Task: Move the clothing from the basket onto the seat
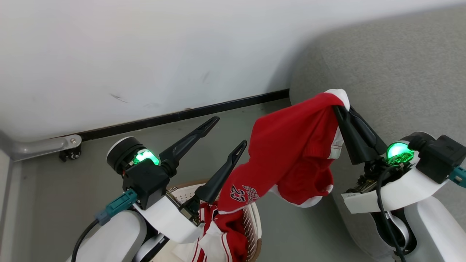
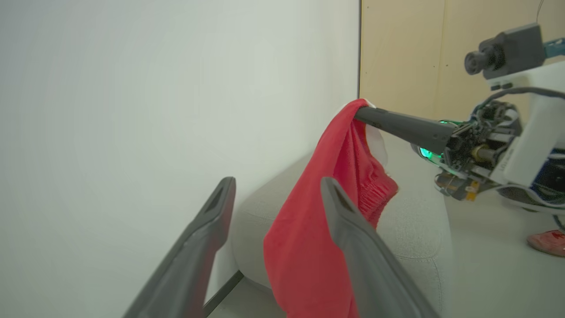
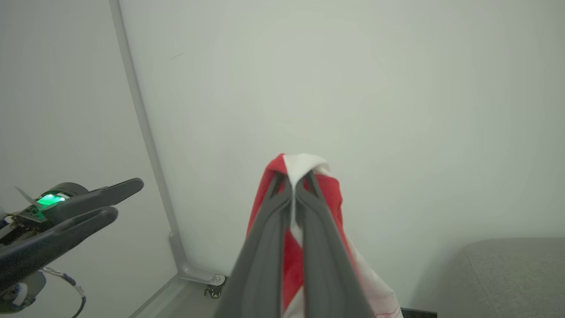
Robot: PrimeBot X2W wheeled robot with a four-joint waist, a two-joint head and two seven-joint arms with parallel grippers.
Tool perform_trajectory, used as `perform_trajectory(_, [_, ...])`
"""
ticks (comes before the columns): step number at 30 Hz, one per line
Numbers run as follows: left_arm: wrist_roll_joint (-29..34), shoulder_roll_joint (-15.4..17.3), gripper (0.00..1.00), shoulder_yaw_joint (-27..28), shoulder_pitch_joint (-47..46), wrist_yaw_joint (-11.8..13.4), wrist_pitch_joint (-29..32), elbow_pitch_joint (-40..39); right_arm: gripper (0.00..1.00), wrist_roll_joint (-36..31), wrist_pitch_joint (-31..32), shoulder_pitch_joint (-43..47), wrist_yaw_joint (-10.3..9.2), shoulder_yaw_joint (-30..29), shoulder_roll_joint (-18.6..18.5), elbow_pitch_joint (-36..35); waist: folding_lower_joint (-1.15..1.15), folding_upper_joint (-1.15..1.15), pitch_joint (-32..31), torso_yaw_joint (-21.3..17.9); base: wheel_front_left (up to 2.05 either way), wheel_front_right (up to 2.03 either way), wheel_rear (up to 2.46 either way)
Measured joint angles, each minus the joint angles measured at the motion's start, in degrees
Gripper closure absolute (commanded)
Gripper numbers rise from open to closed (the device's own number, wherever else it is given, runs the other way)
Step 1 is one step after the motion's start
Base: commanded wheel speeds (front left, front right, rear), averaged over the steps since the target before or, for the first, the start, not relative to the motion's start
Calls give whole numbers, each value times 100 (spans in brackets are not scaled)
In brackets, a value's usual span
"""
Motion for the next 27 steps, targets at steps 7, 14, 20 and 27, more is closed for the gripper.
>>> perform_trajectory(7, [-1, 5, 0, -104, -14, -33, 52, 15, 100, -157, 0, 95, 0, -180, 8, -298, 0, 0, 57, -285, 0, 0, 0])
perform_trajectory(14, [-1, 15, 0, -174, -93, -36, 68, 35, 100, -270, 0, 173, 0, -338, 63, -456, 0, 0, 120, -589, 0, 0, 0])
perform_trajectory(20, [-16, 35, 0, -199, -102, -55, 100, 78, 100, -303, 0, 335, 0, -380, 99, -481, 0, 0, 164, -853, 0, 0, 0])
perform_trajectory(27, [-36, 59, 0, -222, -104, -63, 108, 94, 100, -342, 0, 337, 0, -387, 158, -517, 0, 0, 201, -1110, 0, 0, 0])
